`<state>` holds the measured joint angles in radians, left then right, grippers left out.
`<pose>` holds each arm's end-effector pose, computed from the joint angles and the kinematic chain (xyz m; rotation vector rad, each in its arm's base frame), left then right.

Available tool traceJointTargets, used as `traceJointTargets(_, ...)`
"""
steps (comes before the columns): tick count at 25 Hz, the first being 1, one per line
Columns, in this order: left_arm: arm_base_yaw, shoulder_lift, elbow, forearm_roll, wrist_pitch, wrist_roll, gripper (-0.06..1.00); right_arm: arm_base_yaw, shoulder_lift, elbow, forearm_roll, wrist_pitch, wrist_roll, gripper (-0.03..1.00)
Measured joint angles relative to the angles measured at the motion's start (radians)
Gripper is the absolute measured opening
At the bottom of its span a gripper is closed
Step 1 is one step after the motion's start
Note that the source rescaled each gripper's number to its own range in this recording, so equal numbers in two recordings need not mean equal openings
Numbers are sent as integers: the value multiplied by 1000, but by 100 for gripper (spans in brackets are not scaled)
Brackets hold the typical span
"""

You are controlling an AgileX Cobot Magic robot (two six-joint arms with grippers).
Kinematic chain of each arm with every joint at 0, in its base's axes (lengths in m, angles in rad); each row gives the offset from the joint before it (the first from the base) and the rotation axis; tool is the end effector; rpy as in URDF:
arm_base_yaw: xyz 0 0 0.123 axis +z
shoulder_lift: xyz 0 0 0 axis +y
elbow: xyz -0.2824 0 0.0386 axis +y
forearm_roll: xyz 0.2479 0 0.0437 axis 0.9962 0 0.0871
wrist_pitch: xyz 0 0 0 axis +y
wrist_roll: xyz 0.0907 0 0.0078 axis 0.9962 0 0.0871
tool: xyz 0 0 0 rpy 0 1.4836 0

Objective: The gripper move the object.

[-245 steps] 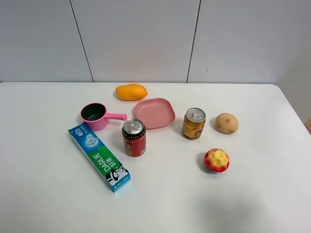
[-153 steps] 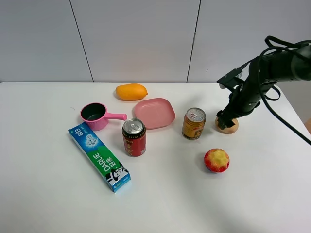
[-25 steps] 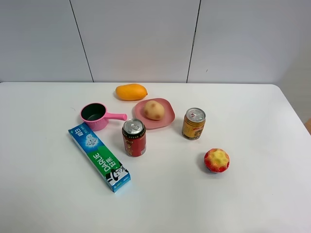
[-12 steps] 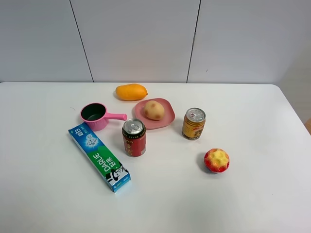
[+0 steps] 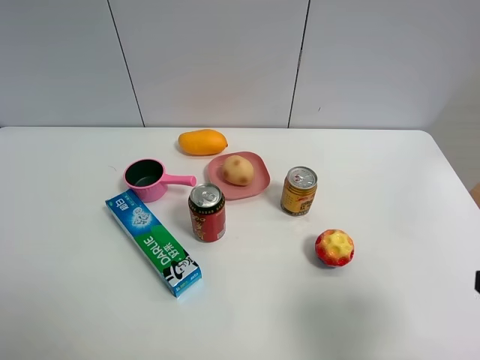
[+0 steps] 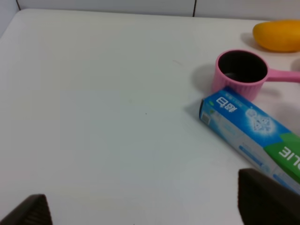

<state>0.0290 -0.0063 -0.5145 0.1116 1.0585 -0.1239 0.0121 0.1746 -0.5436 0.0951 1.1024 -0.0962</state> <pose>-0.0080 0.0086 0.2817 -0.1604 2.0107 0.0727 0.0164 0.0079 0.2857 -0.1191 2.2102 0.0712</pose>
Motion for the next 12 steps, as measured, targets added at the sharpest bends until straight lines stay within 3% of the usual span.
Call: traceJointTargets(12, 0, 0, 0, 0, 0, 0, 100, 0, -7, 38, 2, -24, 3, 97)
